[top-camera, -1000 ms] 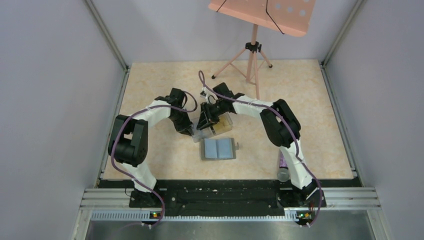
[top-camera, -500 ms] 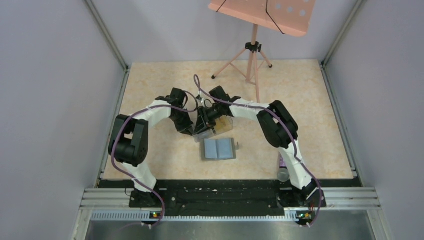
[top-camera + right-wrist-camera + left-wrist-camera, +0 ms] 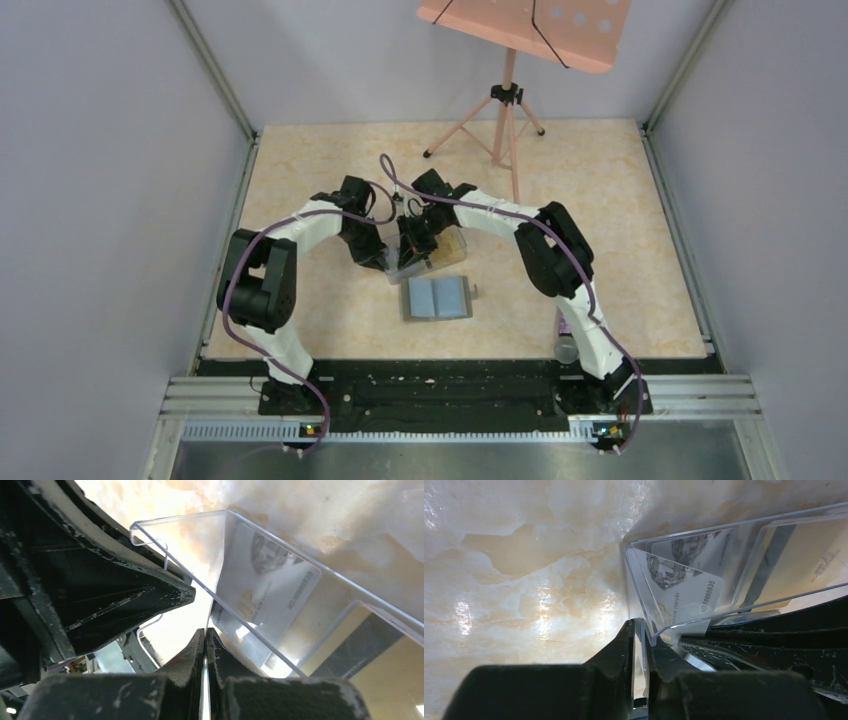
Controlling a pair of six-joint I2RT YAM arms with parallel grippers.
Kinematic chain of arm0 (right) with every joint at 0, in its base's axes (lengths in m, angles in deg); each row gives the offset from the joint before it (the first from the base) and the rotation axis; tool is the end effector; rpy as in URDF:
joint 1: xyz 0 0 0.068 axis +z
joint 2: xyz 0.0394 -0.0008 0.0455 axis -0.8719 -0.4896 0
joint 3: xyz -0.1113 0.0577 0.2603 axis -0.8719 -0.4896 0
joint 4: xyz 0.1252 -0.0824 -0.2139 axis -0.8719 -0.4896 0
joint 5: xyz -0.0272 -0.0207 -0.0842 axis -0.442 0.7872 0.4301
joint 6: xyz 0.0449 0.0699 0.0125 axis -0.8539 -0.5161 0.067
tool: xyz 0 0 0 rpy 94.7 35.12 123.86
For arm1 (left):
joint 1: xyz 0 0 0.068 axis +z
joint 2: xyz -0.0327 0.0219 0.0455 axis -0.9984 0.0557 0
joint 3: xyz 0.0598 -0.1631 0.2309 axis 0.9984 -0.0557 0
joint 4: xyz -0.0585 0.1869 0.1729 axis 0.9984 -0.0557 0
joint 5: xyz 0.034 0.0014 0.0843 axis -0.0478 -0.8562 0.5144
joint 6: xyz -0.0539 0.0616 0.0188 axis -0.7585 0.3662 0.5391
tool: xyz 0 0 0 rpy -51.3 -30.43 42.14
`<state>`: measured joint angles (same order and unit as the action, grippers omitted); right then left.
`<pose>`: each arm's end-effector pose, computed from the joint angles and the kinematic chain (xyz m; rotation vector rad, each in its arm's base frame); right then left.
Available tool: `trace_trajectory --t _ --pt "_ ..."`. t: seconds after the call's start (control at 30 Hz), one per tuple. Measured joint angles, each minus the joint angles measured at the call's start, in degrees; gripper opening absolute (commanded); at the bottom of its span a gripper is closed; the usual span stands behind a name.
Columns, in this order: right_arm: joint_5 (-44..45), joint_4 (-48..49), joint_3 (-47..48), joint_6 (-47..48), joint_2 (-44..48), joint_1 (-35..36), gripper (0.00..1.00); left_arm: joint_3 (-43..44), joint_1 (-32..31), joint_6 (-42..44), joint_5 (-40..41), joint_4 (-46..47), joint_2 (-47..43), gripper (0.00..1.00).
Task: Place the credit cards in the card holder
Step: Pick up the credit card from the storage box, then insert the credit card into the card slot.
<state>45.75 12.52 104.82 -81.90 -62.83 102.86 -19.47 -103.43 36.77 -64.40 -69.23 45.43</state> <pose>0.3454 0.3769 0.1417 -0.7731 2.7149 1.2525 0.3252 -0.1147 0.1558 -0.5034 2.9352 -0.4882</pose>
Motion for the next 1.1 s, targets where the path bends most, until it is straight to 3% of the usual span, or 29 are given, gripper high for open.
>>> trace_trajectory --t 0.33,0.47,0.57,0.9,1.1 --pt "3.3 -0.9 1.1 0.4 3.2 -0.1 0.00 -3.8 5.3 -0.7 -0.8 1.9 -3.0 0.03" --pt "2.7 1.6 -0.3 -0.7 8.3 -0.9 0.00 -4.8 8.1 0.3 0.7 0.7 -5.1 0.33" --pt "2.1 3.1 -3.0 -1.5 12.8 -1.8 0.00 -4.8 8.9 0.9 1.7 0.6 -7.0 0.39" --pt "-0.5 8.9 -21.0 -4.2 26.2 -5.3 0.00 -5.4 7.7 2.0 4.2 -1.2 -19.8 0.40" --pt "-1.2 11.3 -35.9 -5.1 35.8 -6.4 0.00 -11.0 -2.6 -1.7 2.2 1.4 -25.7 0.39"
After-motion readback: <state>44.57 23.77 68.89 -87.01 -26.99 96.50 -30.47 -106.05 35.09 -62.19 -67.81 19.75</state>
